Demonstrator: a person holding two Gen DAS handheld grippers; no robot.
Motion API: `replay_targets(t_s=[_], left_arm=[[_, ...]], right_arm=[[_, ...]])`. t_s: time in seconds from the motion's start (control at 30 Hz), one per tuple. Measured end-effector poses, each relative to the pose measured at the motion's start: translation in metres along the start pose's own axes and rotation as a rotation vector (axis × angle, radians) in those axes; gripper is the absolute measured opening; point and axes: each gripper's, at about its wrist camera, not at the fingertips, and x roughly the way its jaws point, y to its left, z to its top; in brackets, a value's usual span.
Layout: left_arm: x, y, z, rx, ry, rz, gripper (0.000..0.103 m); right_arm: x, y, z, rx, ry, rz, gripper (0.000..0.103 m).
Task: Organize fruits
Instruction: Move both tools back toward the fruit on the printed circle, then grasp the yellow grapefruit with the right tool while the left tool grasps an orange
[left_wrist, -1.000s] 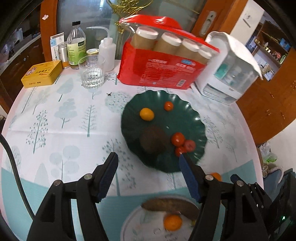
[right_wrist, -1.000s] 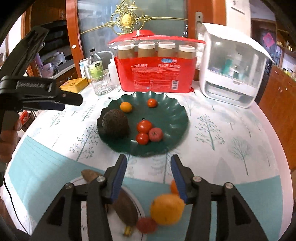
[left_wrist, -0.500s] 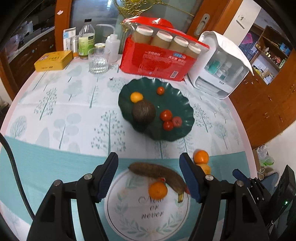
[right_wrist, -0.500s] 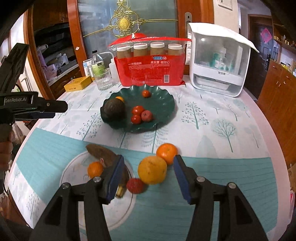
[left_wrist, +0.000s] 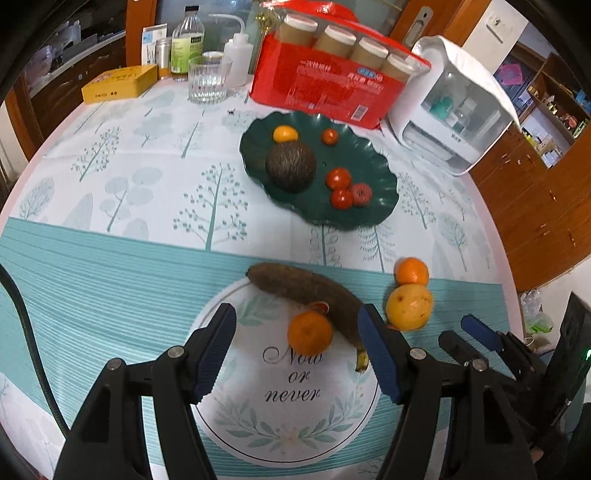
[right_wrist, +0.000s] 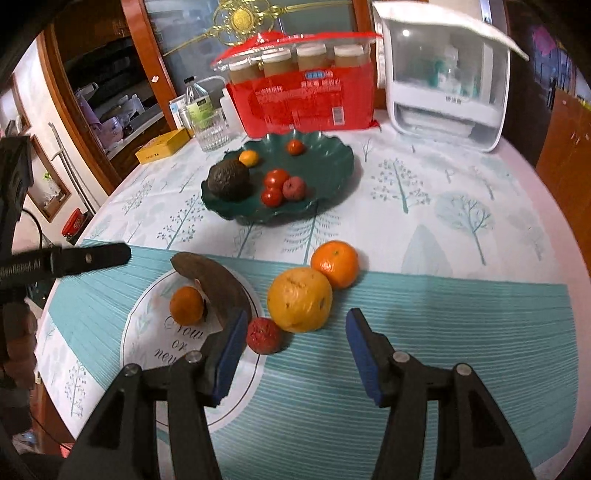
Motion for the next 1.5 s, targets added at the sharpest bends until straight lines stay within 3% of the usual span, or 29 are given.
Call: replay_targets(t_s=[0.43,0.87,1.23,1.5], left_arm=[[0.056,-0.011,-0.021,0.018,0.126,0.038,0.067],[0.078,-0.021,-0.014,0.077,0.127,0.066,0.066],[0.092,-0.025,-0.019,0.088,0.168,0.061,0.044],[0.095,-0.025,-0.019,0.088,0.153,0.060,0.040]], right_arm=[[0.043,-0.011,0.002,0.022,0.098,0.067,0.056],[0.064,-0.016,0.000,0.039,0.078,0.099,0.060],[0.072,-0.010,0.000,0.019,0.036,0.074,0.065],[0.076,-0.007,-0.002,0.012,-0.002,0.055,0.063]])
